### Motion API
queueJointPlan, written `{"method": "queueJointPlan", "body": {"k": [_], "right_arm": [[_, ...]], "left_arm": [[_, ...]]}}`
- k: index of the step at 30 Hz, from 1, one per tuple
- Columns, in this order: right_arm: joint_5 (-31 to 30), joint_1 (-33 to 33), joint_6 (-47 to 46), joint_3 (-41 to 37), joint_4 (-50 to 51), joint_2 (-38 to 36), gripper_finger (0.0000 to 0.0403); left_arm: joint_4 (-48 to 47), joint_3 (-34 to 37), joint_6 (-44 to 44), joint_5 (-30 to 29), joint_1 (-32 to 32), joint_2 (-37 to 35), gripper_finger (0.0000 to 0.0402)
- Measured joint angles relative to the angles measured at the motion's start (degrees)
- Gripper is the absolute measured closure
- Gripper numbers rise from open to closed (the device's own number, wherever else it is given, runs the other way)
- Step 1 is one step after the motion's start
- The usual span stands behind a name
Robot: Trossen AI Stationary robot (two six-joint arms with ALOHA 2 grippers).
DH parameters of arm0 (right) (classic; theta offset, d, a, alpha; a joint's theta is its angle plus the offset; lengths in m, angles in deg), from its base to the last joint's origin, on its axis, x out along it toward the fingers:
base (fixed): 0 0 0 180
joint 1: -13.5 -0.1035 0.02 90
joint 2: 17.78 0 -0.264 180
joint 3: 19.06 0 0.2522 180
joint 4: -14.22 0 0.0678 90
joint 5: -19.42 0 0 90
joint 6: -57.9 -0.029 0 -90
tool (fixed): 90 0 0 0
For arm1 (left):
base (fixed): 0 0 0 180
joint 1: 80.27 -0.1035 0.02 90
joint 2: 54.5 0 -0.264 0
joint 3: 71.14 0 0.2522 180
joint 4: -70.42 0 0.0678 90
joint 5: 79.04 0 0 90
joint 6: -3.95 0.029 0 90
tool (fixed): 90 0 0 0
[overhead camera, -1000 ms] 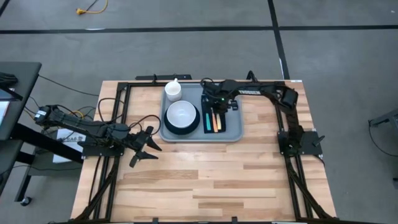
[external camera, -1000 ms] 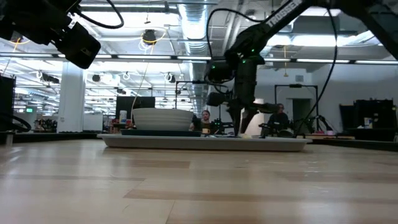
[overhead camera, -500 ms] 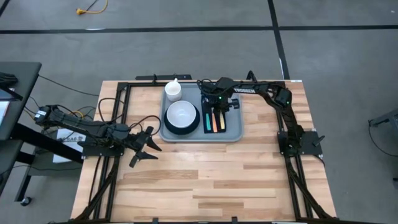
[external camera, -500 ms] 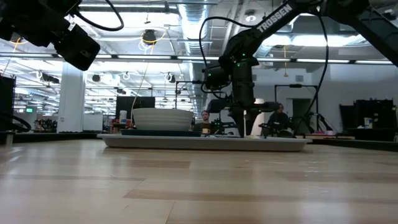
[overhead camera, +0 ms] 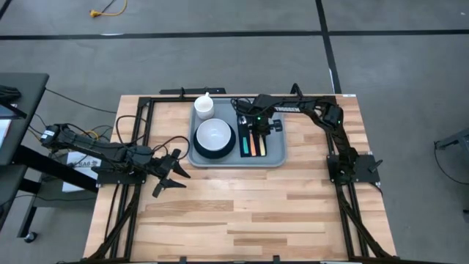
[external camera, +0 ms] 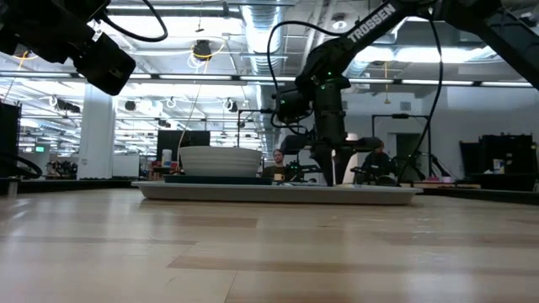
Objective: Set up tray
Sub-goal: Put the yellow knife on the dark blue napkin to the right of the orange fork, then return to Home Position
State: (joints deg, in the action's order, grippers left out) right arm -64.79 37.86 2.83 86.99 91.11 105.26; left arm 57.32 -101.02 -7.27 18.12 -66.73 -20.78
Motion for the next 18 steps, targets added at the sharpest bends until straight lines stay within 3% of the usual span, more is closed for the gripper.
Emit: {"method": "queueJointPlan", "body": {"k": [18], "right_arm": [[-0.48, -1.70, 0.45, -0.01, -0.10, -1.78, 0.0236]], "left_arm": [[0.09, 0.00, -0.02, -0.04, -0.02, 0.00, 0.0229]]}}
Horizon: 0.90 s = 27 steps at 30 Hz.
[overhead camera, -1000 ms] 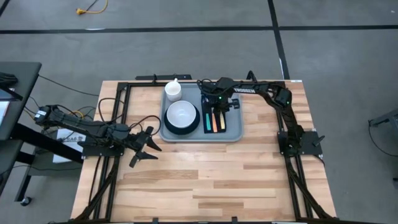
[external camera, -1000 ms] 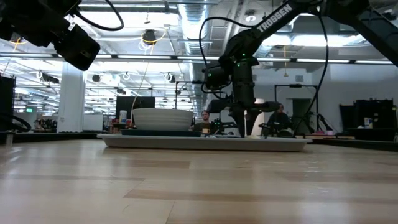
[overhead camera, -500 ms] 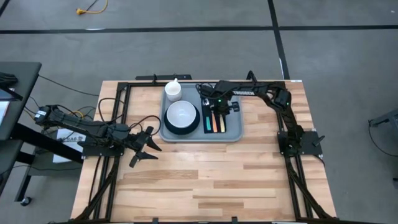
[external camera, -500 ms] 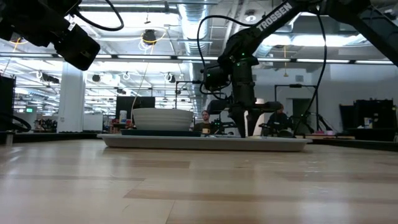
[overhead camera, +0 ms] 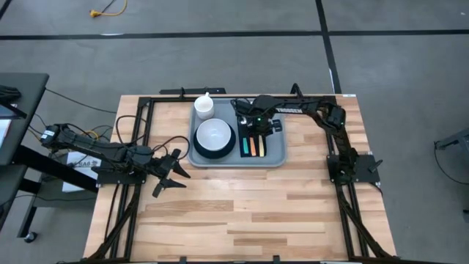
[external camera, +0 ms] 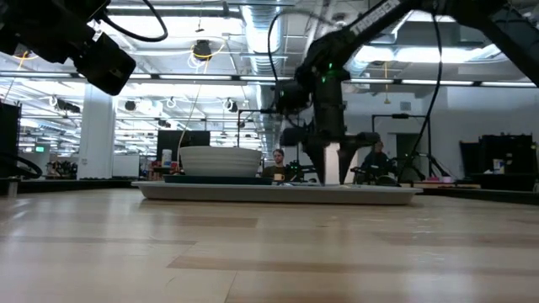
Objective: Set up tray
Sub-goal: Return to Home Position
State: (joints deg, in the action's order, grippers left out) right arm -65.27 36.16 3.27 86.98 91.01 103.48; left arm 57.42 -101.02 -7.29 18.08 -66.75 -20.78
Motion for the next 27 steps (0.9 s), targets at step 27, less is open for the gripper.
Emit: {"method": "queueJointPlan", "body": {"k": [27], "right_arm": [[-35.27, -44.38, 1.14, -0.02, 8.60, -32.93, 0.0214]], "left_arm": [[7.42, 15.50, 0.71, -34.54, 15.33, -32.72, 0.0229]]}}
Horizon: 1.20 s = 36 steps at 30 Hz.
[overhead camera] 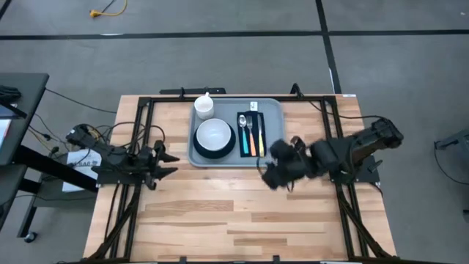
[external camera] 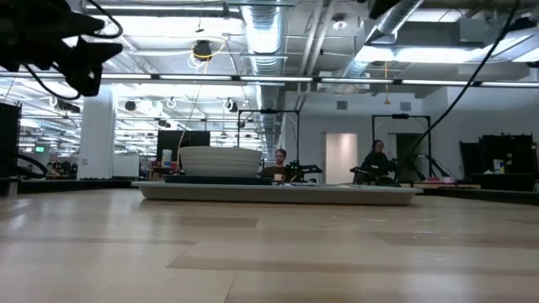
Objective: Set up tray
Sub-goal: Return to Home Position
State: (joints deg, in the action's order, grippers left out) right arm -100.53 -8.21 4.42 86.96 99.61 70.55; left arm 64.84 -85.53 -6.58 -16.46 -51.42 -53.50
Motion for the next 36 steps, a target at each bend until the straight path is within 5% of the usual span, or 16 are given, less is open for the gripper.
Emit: {"method": "queueJointPlan", "body": {"k": [4, 10, 16, 19, 22, 26, 32, 36], "right_arm": [[-9.71, -5.92, 4.77, -2.86, -3.99, -0.61, 0.0215], [-25.41, -15.89, 0.21, -15.55, -10.40, -11.34, 0.0220], [-30.33, -20.74, 9.11, -37.45, -40.38, -24.91, 0.0222], [-18.22, -17.36, 27.58, -46.70, -66.86, -28.29, 0.0221], [6.76, -10.83, 44.07, -53.60, -90.51, -27.03, 0.0219], [32.81, -1.66, 47.52, -57.04, -97.48, -23.64, 0.0219], [46.82, 9.00, 50.02, -66.02, -104.07, -21.46, 0.0223], [50.56, 13.11, 49.70, -74.94, -115.53, -21.57, 0.0221]], "left_arm": [[-2.51, 0.02, -3.42, -5.97, 0.13, 0.31, 0.0229], [-2.71, 0.04, -1.72, -2.78, 0.13, 0.57, 0.0229], [-2.86, 0.09, 1.78, 1.12, 0.13, 0.61, 0.0229], [-2.91, 0.11, 1.78, 1.89, 0.13, 0.61, 0.0229], [-2.95, 0.13, 1.84, 2.45, 0.13, 0.61, 0.0229], [-2.99, 0.15, 2.88, 3.21, 0.13, 0.61, 0.0229], [-3.01, 0.20, 3.50, 3.35, 0.13, 0.61, 0.0229], [-3.03, 0.20, 3.51, 3.76, 0.13, 0.61, 0.0229]]}}
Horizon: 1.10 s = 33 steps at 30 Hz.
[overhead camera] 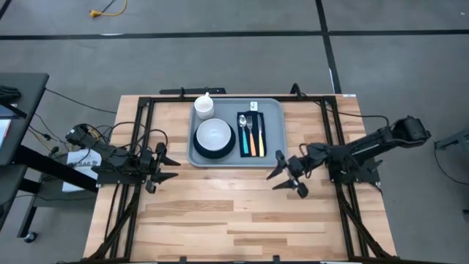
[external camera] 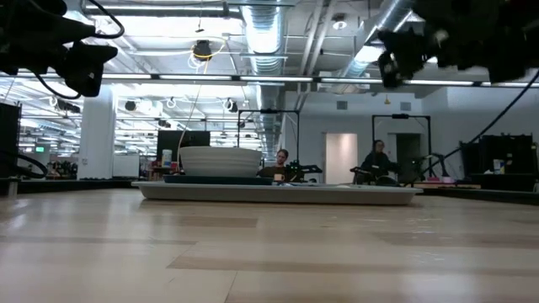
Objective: Set up tray
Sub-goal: Return to Home Position
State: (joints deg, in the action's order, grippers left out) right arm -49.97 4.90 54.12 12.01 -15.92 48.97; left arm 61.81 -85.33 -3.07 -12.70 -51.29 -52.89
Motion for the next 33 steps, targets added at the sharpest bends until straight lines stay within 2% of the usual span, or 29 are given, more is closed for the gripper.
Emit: {"method": "queueJointPlan", "body": {"k": [3, 6, 10, 13, 17, 19, 22, 26, 30, 33], "right_arm": [[1.80, 3.45, -5.04, -6.24, -9.11, -1.46, 0.0219], [6.90, 6.17, -8.26, -11.38, -15.87, -4.05, 0.0218], [10.98, 7.17, -8.73, -16.71, -18.98, -9.14, 0.0219], [12.80, 7.58, -7.58, -16.91, -12.61, -13.81, 0.0221], [19.23, 9.94, -4.43, -16.91, -3.58, -22.78, 0.0223], [19.84, 10.96, -2.58, -16.91, 2.84, -27.26, 0.0222], [18.22, 11.87, 0.66, -16.91, 11.79, -34.42, 0.0220], [15.97, 11.38, 3.75, -16.93, 18.99, -41.51, 0.0218], [13.54, 7.81, 3.83, -16.95, 25.73, -43.99, 0.0219], [7.93, 3.81, 3.97, -16.95, 28.52, -43.93, 0.0222]], "left_arm": [[-0.07, 0.02, 0.00, 0.92, 0.00, 0.00, 0.0229], [-0.11, 0.02, -0.02, 1.47, 0.00, 0.00, 0.0229], [-0.11, 0.04, -0.02, 1.51, 0.00, 0.00, 0.0229], [-0.13, 0.04, -0.04, 1.50, 0.00, 0.00, 0.0229], [-0.13, 0.04, 0.23, 1.48, -0.02, 0.02, 0.0229], [-0.12, 0.04, 0.44, 1.24, 0.00, 0.00, 0.0229], [-0.10, 0.04, 0.47, 0.44, 0.00, 0.01, 0.0229], [-0.10, 0.04, 1.10, 0.37, -0.02, 0.01, 0.0229], [-0.11, 0.04, 3.12, 0.39, -0.02, 0.01, 0.0229], [-0.11, 0.04, 4.77, 0.35, -0.02, 0.00, 0.0229]]}}
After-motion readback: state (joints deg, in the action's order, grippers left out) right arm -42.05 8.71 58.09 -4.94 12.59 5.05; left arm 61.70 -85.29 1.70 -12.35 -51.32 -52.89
